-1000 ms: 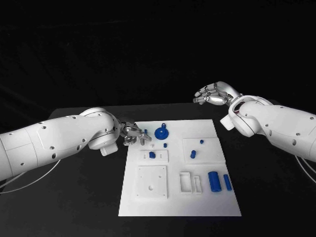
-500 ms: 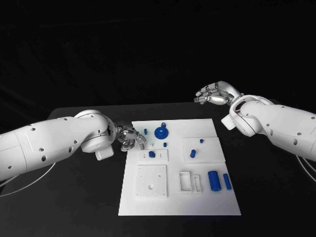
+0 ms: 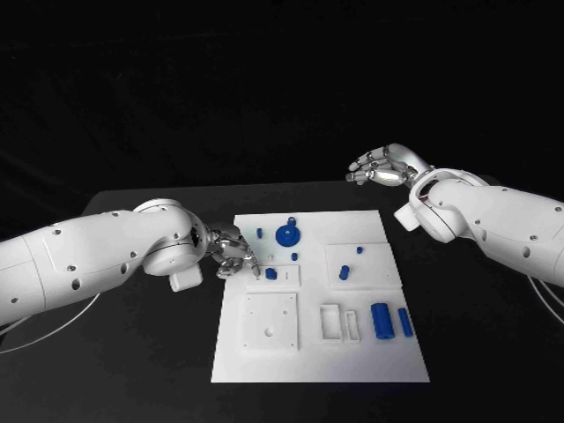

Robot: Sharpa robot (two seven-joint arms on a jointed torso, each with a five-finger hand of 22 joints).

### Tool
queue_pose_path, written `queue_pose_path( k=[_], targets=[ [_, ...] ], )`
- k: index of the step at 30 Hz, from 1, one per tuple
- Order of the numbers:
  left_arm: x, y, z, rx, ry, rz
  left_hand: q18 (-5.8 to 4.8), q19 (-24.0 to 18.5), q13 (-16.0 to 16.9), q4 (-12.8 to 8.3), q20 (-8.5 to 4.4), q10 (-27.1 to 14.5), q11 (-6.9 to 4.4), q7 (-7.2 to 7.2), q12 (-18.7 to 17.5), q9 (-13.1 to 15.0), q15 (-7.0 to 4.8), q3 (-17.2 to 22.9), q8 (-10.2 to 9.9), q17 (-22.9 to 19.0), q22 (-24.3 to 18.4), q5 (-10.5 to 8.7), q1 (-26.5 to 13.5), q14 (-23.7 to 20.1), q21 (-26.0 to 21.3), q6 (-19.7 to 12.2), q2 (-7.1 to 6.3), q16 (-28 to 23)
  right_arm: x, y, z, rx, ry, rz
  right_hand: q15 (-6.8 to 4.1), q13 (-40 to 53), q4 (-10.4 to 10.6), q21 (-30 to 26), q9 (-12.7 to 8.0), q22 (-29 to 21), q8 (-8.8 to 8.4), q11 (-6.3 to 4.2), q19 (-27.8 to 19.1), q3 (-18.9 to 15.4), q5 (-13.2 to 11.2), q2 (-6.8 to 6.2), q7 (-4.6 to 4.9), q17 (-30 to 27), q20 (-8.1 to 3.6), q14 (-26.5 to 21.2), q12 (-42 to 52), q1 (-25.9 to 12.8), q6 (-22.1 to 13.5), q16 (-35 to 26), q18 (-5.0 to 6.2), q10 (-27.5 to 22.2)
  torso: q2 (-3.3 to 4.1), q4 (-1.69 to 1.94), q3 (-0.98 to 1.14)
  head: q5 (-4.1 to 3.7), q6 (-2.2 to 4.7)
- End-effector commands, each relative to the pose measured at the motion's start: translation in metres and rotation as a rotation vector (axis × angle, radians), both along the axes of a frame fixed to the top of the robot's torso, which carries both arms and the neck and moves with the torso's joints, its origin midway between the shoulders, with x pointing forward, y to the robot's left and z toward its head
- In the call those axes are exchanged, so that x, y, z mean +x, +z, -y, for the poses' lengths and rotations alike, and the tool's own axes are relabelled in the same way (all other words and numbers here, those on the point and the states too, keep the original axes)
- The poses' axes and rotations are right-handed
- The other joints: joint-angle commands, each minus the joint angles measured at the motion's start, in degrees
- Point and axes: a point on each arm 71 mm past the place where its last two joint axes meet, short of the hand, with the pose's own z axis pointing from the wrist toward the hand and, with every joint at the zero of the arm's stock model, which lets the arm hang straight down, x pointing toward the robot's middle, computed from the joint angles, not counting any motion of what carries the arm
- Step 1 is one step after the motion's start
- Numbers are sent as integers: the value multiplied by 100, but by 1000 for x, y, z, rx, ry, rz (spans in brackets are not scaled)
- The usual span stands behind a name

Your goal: Assemble the parts on the task board

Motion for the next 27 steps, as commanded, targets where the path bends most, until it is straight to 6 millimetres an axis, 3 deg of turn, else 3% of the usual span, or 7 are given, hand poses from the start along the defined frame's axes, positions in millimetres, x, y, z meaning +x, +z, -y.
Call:
queue_pose_path(
  k=[1, 7, 18, 21, 24, 27],
  targets=[
    [-4, -3, 3, -26, -36, -32, 76, 67, 7, -103, -477, -5, 56, 28, 9, -59, -6, 231, -3, 6, 6, -69, 77, 13, 41, -78, -39, -1, 0, 0, 0, 4, 6, -4, 15, -7, 36, -21, -9, 6, 38, 35, -25, -16, 37, 35, 49, -3, 9, -41, 27, -37, -51, -22, 75, -20, 2, -1, 4, 1, -5],
    [-5, -5, 3, -36, -34, -43, 57, 75, 10, -246, -473, -28, 95, 68, 11, -155, 30, 364, -23, 10, 3, -126, 102, 9, 51, -204, 1, -7, 0, 0, 0, 4, 6, -5, 15, -13, 41, -23, -12, 8, 39, 35, -25, -16, 53, 36, 50, -3, 11, -41, 29, -46, -51, -23, 77, -20, 2, -2, 7, 4, -12],
    [-5, -9, 4, -52, -23, -45, 43, 80, 13, -267, -462, -37, 121, 95, 18, -219, 55, 385, -21, 16, -3, -196, 80, 9, 52, -291, 44, -5, 0, -1, 0, 4, 7, -5, 15, -18, 44, -25, -15, 11, 40, 36, -26, -15, 69, 36, 50, -3, 13, -42, 31, -51, -52, -23, 80, -20, 2, -4, 8, -1, -20],
    [-4, -9, 4, -64, -11, -45, 47, 84, 16, -277, -453, -47, 143, 118, 24, -274, 73, 417, -16, 21, -10, -452, 110, 9, 50, -379, 96, -4, 0, -1, 0, 4, 7, -5, 15, -19, 45, -25, -16, 11, 41, 36, -27, -15, 73, 36, 50, -3, 13, -43, 32, -52, -52, -24, 80, -20, 3, -4, 7, -4, -23],
    [-3, -9, 4, -68, -2, -36, 55, 76, 18, -239, -443, -53, 143, 118, 34, -310, 68, 603, 25, 27, -20, -970, 200, 8, 37, -367, 57, -2, 0, -1, -1, 5, 7, -5, 15, -20, 46, -26, -16, 12, 41, 36, -27, -16, 76, 36, 50, -3, 13, -43, 32, -54, -52, -24, 81, -20, 2, -4, 5, -4, -25],
    [-2, -9, 4, -68, 0, -34, 52, 82, 18, -198, -439, -58, 143, 117, 37, -336, 77, 678, 36, 28, -21, -1045, 212, 8, 42, -373, 26, -3, 0, -1, -1, 5, 7, -5, 15, -21, 46, -26, -17, 13, 41, 36, -27, -16, 79, 35, 50, -3, 14, -43, 33, -55, -53, -24, 81, -20, 2, -2, 6, -1, -24]
  ],
)
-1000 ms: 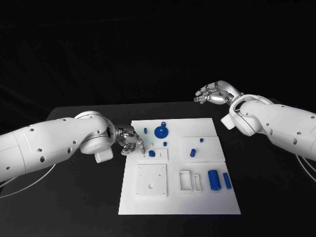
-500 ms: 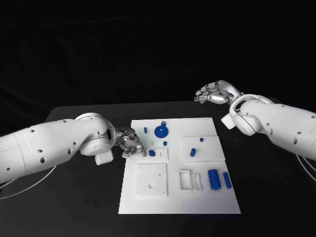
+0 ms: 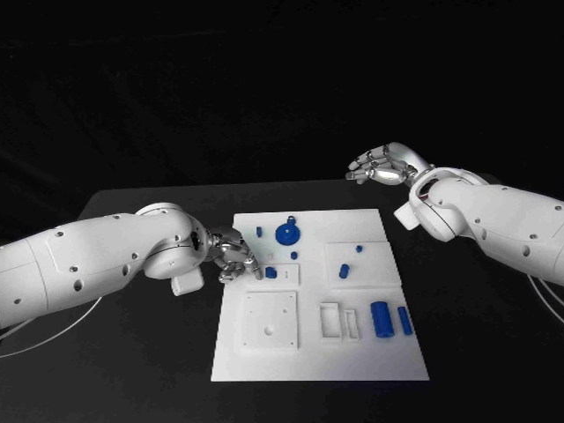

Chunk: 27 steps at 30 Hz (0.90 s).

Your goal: Assemble the parts on the task board

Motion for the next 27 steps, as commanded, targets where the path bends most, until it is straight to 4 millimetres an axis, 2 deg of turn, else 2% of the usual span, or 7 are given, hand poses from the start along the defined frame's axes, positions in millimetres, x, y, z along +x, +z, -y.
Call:
queue_pose_path(
  k=[1, 15, 27],
  targets=[
    [1, 1, 2, -30, 6, 9, 34, 32, 8, 19, -429, -15, 42, -21, 38, -21, 39, 60, 40, 10, -6, -65, 34, 6, 3, -30, -26, -3, 0, 0, -1, 5, 7, -3, 16, -6, 31, -27, -7, 8, 19, 36, -28, 0, 36, 12, 50, -4, 14, -44, 33, -32, -53, -24, 81, -20, 0, 3, -1, 2, 1],
    [2, -2, 5, -41, 4, 4, 34, 32, 6, 104, -418, -31, 59, -5, 47, -81, 56, 100, 68, 14, -9, -274, 20, 4, 8, -57, -13, -3, 0, 0, -1, 5, 7, -3, 16, -10, 33, -28, -9, 10, 20, 36, -29, -1, 43, 13, 50, -4, 16, -45, 34, -37, -53, -25, 82, -21, 0, 0, -1, 0, -15],
    [3, -2, 5, -51, 15, 5, 35, 30, 6, 110, -417, -32, 57, -7, 48, -88, 53, 102, 85, 16, -7, -305, 17, 3, 10, -42, -13, -2, 0, 0, -1, 5, 7, -4, 16, -14, 33, -30, -11, 12, 20, 36, -31, 0, 49, 12, 50, -4, 17, -47, 35, -38, -54, -25, 84, -22, -1, 3, 2, -1, -16]
  ],
)
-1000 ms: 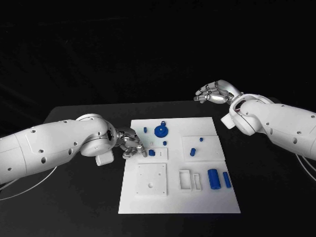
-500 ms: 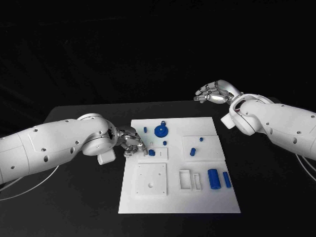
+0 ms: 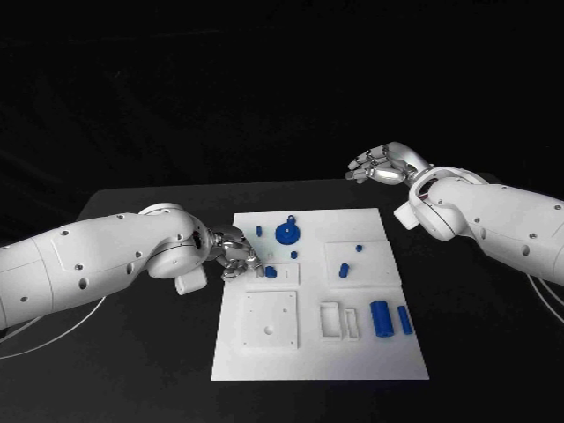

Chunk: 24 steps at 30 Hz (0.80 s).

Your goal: Assemble the parts on the task board

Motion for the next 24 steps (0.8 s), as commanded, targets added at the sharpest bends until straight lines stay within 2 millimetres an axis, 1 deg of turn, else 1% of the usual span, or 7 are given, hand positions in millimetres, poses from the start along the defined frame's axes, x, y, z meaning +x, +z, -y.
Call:
queue_pose_path(
  k=[1, 24],
  targets=[
    [0, 1, 3, -24, -1, 5, 108, 31, 8, 19, -418, -11, 38, -18, 21, -6, 33, 3, 37, 5, -3, -43, 17, -17, 10, 9, -13, -3, 0, 0, -1, 4, 7, -3, -4, -11, 33, -30, -7, 8, 21, 36, -31, -1, 28, 12, 38, -4, 17, -27, 36, -39, -42, -26, 84, -22, 1, 3, 1, 0, 0],
    [-1, 1, 5, -55, 2, -6, 112, 35, 9, 28, -421, 4, 27, -31, 33, -14, 22, 12, 80, 12, 0, -69, 23, -8, 19, 57, -9, 9, 0, -1, -1, 4, 7, -4, -4, -17, 33, -33, -10, 12, 22, 36, -33, -1, 32, 13, 39, -3, 19, -27, 38, -41, -43, -26, 87, -23, 0, -1, -3, 1, -9]
  ],
)
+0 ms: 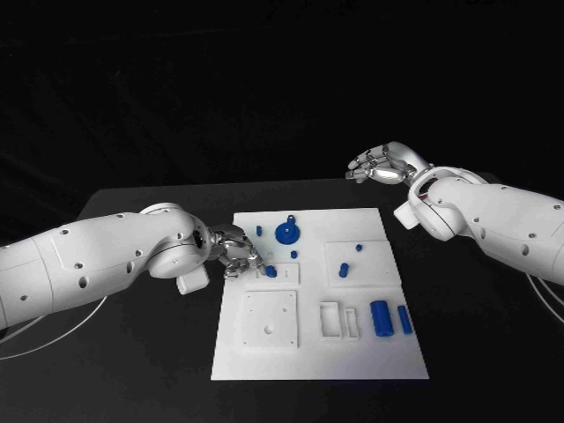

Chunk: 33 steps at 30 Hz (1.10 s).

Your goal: Assemble the parts on the task board

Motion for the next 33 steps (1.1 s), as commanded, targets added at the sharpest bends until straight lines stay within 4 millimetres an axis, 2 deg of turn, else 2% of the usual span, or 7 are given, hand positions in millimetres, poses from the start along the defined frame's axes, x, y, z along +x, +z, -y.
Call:
queue_pose_path(
  k=[1, 33],
  targets=[
    [-1, 1, 3, -23, -6, -2, 103, 35, 8, 28, -422, 5, 28, -10, 34, -9, 22, 12, 31, 8, -1, -24, 23, -8, 19, 38, -9, 9, 0, 0, -1, 4, 7, -3, -3, -8, 34, -33, -6, 8, 22, 37, -33, -1, 32, 14, 40, -3, 20, -28, 38, -41, -45, -26, 87, -23, 1, -1, -1, 2, -2],
    [-1, 2, 0, -42, 9, 3, 105, 41, 7, 32, -426, 19, 21, -17, 41, -25, 14, 9, 55, 14, 2, -38, 17, 1, 29, 52, -19, 20, 0, -1, 0, 4, 6, -3, -3, -20, 31, -38, -13, 15, 26, 36, -35, 1, 34, 18, 39, -2, 23, -28, 44, -42, -45, -26, 94, -23, 1, 2, -1, -6, 5]
  ],
)
